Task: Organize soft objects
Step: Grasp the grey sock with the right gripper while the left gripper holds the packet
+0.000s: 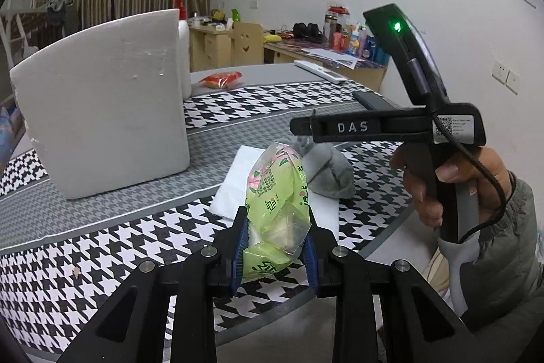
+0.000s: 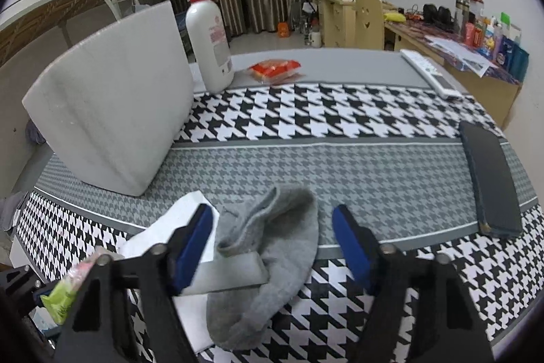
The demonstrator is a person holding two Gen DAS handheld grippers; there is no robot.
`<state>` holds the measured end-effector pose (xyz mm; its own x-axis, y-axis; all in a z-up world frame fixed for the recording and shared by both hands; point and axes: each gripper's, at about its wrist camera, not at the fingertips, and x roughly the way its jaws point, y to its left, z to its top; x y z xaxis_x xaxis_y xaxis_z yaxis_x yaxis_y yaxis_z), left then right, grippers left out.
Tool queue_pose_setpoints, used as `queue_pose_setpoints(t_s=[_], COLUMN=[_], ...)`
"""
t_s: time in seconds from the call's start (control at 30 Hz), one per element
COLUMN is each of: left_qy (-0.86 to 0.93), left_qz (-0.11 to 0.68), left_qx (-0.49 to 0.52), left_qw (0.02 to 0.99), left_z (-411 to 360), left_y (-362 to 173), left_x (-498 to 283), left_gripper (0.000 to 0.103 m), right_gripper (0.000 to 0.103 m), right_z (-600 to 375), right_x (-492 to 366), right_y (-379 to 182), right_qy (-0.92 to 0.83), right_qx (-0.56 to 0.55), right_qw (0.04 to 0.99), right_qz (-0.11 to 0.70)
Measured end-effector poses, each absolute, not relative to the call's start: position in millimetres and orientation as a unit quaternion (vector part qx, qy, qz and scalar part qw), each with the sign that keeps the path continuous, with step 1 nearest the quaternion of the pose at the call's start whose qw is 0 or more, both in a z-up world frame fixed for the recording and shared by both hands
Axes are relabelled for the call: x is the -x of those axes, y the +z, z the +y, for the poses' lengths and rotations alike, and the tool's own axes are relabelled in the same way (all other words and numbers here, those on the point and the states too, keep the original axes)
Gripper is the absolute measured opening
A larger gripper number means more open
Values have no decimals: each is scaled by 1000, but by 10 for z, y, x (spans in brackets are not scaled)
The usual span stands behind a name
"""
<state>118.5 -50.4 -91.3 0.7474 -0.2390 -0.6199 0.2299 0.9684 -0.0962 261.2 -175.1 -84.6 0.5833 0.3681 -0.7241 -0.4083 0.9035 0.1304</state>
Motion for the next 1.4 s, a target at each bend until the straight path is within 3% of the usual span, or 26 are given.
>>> queue_pose_setpoints(t_s=[0.53, 0.67, 0.77, 1.4], left_qy=[-129, -126, -125, -110], left_qz=[340, 341, 338, 289], left_qx=[13, 13, 12, -7], left_qw=[931, 932, 933, 951], left_z=[-421, -394, -377, -329], left_y=[-935, -922, -903, -521], left_x=[-1364, -1407, -1407, -1346], left_gripper=[31, 31, 31, 31], right_gripper=[42, 23, 16, 15], right_z=[-1647, -1658, -1656, -1826], right_x=[-2773, -2794, -2791, -2380], right_y=[-1002, -1012, -986, -296], right_qy=[231, 240, 235, 215], right_qx=[38, 33, 34, 26], right_qw=[866, 865, 870, 921], right_qz=[442, 440, 431, 323])
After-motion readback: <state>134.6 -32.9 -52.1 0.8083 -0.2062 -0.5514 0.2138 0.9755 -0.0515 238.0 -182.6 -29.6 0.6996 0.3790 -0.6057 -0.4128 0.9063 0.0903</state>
